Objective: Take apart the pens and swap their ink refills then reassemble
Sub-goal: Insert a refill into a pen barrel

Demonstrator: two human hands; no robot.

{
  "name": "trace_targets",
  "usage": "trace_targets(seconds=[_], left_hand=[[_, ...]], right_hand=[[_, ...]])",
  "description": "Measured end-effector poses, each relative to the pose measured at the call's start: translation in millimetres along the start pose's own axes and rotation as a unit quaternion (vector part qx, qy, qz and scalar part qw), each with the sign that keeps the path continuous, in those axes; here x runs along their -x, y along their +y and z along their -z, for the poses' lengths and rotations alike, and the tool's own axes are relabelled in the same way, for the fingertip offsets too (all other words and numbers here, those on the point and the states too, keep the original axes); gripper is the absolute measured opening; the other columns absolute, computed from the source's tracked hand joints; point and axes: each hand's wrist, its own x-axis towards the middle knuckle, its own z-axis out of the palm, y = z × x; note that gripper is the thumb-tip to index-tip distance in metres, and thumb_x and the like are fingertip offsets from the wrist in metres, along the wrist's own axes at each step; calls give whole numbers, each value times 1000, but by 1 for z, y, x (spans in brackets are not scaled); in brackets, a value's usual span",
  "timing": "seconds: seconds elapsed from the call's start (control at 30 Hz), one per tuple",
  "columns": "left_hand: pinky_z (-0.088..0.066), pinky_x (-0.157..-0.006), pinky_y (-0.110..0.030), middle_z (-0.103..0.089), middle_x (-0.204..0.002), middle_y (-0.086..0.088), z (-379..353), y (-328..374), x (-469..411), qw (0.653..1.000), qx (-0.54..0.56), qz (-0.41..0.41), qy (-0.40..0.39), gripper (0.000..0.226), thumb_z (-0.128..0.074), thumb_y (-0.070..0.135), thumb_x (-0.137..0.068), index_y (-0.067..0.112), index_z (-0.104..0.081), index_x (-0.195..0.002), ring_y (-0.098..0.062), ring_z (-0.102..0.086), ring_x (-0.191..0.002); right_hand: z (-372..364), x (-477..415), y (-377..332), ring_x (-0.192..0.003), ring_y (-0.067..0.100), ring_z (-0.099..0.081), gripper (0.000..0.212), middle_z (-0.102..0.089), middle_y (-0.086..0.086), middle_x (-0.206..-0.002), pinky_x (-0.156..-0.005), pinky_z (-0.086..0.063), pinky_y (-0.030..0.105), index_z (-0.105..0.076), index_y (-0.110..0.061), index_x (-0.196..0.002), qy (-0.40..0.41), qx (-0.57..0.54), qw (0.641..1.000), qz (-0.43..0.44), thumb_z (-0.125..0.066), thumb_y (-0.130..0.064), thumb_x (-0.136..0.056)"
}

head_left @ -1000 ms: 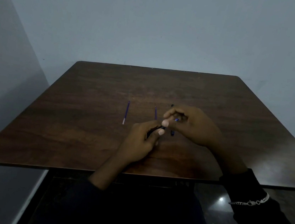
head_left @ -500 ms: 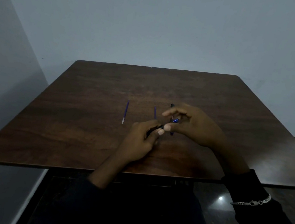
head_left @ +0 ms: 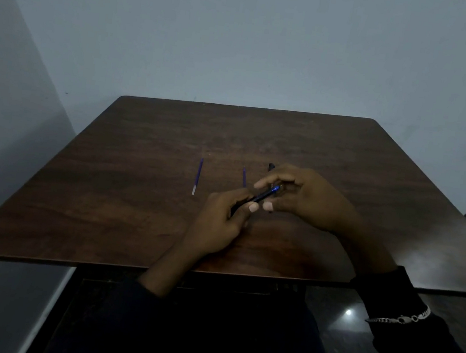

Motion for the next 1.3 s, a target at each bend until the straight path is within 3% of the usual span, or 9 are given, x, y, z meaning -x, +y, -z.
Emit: trace_targets(seconds=[0.2, 0.37, 0.43, 0.5, 0.53, 0.67, 0.8, 1.1, 1.3], left_hand=[[-46, -62, -27, -67, -68, 1, 1, -1, 0, 1000, -6, 3, -1, 27, -57, 23, -107, 12, -67, -85, -12, -63, -63], [-46, -62, -24, -67, -68, 1, 0, 1, 0, 1000, 0, -1, -4, 23, -57, 23, -107, 14, -70, -91, -12, -64, -63], [-45, -62, -23, -66, -67, 2, -1, 1, 0, 1000, -3, -4, 0, 23, -58, 21, -107, 18, -66, -86, -10, -62, -62], [-43, -60, -22, -65, -66, 1, 0, 0, -1, 1000, -4, 3, 8, 25, -58, 21, -106, 18, -64, -82, -10, -60, -60], [-43, -59, -21, -65, -66, 0, 0, 0, -1, 1000, -3, 7, 7, 27, -58, 21, -106, 15, -63, -80, -11, -60, -59], [-43, -59, -23, -64, -65, -1, -1, 0, 0, 1000, -6, 5, -3, 29, -59, 19, -106, 10, -64, -79, -10, -58, -59], [-45, -62, -31, -63, -66, -3, 0, 0, -1, 1000, -19, -4, 4, 26, -60, 15, -105, 8, -64, -81, -12, -58, -60], [-45, -64, -36, -62, -69, -4, 0, -4, -1, 999, -35, -5, 8, 23, -60, 16, -105, 5, -68, -87, -14, -57, -63], [-41, -61, -30, -61, -69, -5, -2, -2, -1, 999, -33, 6, 9, 25, -60, 17, -105, 7, -65, -83, -12, -54, -62]], right_hand=[[-4, -1, -1, -64, 6, -74, 2, -76, -12, -73, -62, -56, 15, -77, -16, -92, 11, 46, 998, -29, -75, -17, -92], [-13, -1, -6, -46, 4, -64, 48, -67, -13, -56, -50, -46, 12, -63, -19, -65, 34, 162, 986, -18, -57, -52, -99], [-10, 0, -5, -52, 4, -67, 38, -70, -21, -62, -53, -49, 14, -70, -24, -71, 41, 143, 989, -16, -64, -53, -93], [-5, 3, -5, -68, 8, -74, 15, -75, -22, -78, -66, -55, 21, -77, -28, -96, 29, 97, 995, -19, -79, -39, -87], [-3, 3, -3, -73, 9, -76, 21, -76, -22, -83, -70, -56, 19, -76, -28, -104, 26, 76, 997, -17, -83, -29, -85], [-3, 2, -3, -72, 0, -73, 20, -76, -23, -81, -64, -51, 10, -77, -29, -93, 31, 95, 995, -8, -82, -11, -84], [-6, 2, -4, -67, 6, -73, 9, -77, -1, -75, -65, -56, 22, -78, -18, -91, 38, 111, 993, -9, -80, -11, -86], [-17, 4, -6, -71, 23, -64, 9, -69, 6, -80, -66, -53, 42, -72, -8, -90, 46, 225, 971, 58, -70, -15, -95], [-11, 7, -3, -84, 12, -67, 16, -72, -3, -94, -73, -51, 24, -76, -17, -105, 68, 152, 986, -3, -74, -28, -93]])
